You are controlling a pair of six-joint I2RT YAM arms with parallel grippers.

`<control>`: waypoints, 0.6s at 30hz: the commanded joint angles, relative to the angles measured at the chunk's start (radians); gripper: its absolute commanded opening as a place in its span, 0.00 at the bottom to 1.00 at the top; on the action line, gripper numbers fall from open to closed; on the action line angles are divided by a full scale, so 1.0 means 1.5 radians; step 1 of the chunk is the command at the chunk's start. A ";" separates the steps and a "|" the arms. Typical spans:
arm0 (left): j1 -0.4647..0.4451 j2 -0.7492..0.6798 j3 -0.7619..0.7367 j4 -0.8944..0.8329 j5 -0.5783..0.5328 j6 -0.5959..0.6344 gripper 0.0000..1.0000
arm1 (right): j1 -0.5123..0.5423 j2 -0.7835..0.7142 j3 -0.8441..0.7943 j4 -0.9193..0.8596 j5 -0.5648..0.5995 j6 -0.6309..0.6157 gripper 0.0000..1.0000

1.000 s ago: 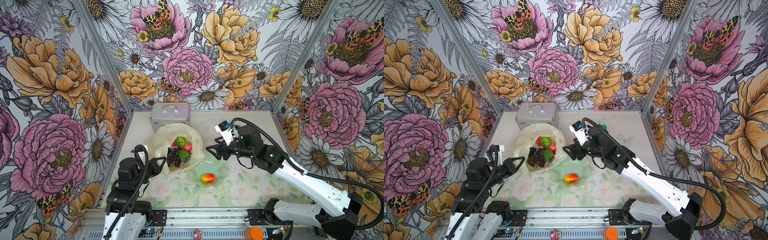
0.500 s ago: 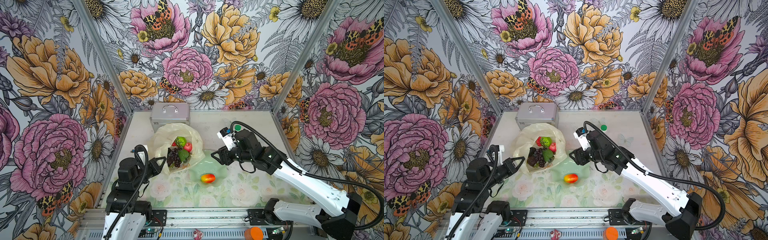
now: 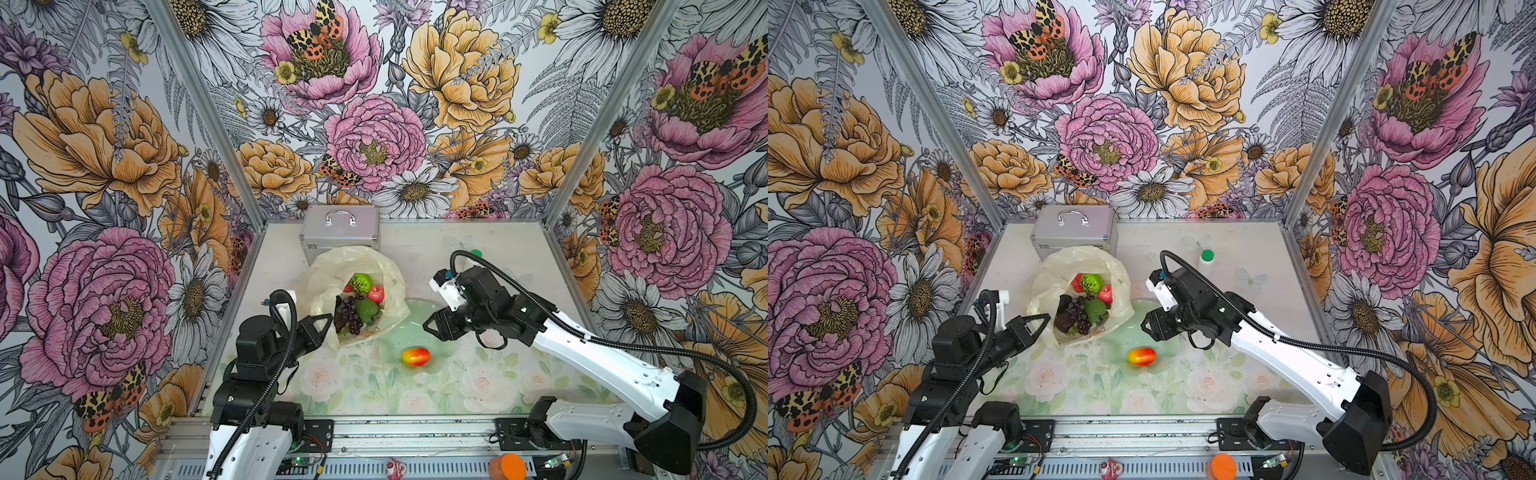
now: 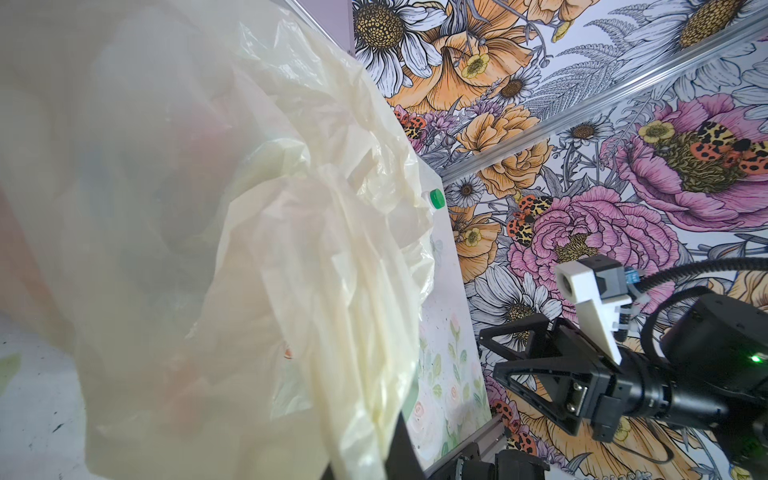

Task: Place the fruits into the plastic bag
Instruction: 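Move the open right gripper down toward the red-yellow mango on the plate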

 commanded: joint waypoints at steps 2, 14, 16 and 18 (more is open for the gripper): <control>-0.004 0.002 -0.011 0.009 -0.005 0.005 0.00 | 0.000 0.023 0.002 -0.028 -0.030 -0.006 0.59; -0.001 0.005 -0.010 0.009 -0.006 0.004 0.00 | 0.015 0.096 0.063 -0.102 -0.004 -0.103 0.61; -0.002 0.005 -0.010 0.009 -0.006 0.005 0.00 | 0.045 0.111 0.076 -0.113 0.009 -0.135 0.62; -0.001 0.005 -0.010 0.009 -0.006 0.005 0.00 | 0.059 0.126 0.089 -0.128 0.020 -0.163 0.62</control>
